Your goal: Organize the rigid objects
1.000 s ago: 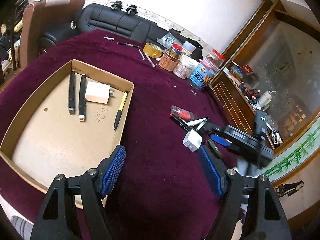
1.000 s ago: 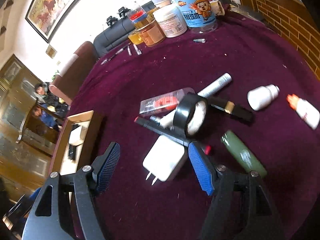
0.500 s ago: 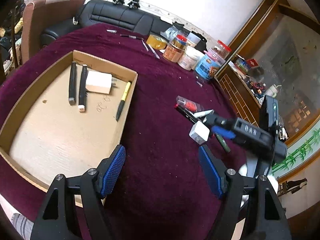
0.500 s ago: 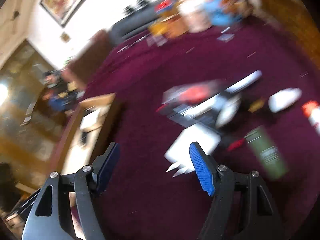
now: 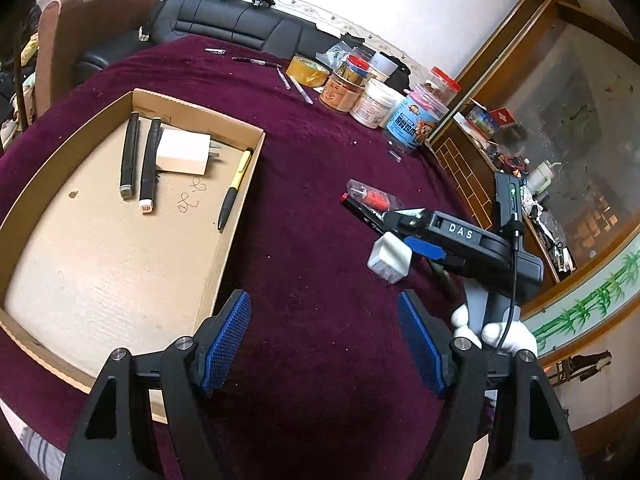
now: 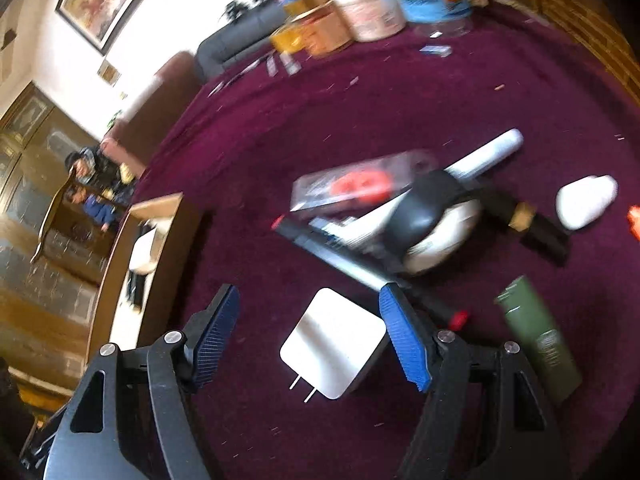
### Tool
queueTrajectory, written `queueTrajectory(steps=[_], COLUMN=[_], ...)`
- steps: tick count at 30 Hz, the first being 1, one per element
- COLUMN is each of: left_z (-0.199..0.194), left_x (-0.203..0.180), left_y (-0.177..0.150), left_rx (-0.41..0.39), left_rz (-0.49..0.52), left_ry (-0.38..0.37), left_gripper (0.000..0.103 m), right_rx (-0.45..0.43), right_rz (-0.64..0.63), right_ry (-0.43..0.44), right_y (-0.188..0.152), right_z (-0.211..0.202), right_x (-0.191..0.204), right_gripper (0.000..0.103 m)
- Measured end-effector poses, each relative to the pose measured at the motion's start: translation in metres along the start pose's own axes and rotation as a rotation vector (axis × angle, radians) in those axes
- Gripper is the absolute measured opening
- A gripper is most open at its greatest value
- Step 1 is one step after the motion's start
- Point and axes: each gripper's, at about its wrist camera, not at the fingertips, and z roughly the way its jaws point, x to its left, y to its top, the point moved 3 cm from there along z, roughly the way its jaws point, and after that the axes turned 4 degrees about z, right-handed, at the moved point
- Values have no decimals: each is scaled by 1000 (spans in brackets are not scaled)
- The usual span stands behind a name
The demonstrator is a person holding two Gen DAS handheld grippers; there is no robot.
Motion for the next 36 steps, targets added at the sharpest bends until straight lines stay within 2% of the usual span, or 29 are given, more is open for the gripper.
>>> queueTrajectory(steps=[5, 8, 10, 13, 15, 18, 22, 29, 31, 33, 36], left_z=[4, 6, 4, 3, 6, 14, 22, 20, 20, 19, 21], left_x=[-1, -1, 1, 3, 2, -3, -15, -25, -27, -28, -25], left_y=[-2, -4, -4, -4, -4, -8, -14, -18, -19, -19, -16], left_rx=[15, 28, 26, 18, 23, 45, 75, 85, 88, 90, 87], left_rz=[2, 3, 4, -2, -4, 5, 32, 76, 91, 106, 119], left_ry=[-7, -11, -10, -11, -19, -39, -52, -33, -28, -22, -7], left_gripper=[70, 70, 70, 70, 70, 70, 70, 70, 70, 70, 70], right_rx=[146, 185, 146, 13, -77, -159, -173, -115, -120, -132, -136], right_rz=[-22, -56, -51, -29, 39, 147, 202, 354, 421, 437, 365], right_ry=[131, 177, 181, 101, 53, 35, -11, -17, 3, -10, -36], right_y=[-34, -51, -51, -38, -23, -6, 12, 41, 40, 39, 25], right_z=[20, 14, -1, -40, -65, -88, -83, -23, -17, -18, -32], right_x=[23, 32, 27, 3, -21, -48, -56, -55, -66, -74, -73], right_gripper=[74, 73, 73, 73, 73, 73, 73, 73, 65, 24, 18])
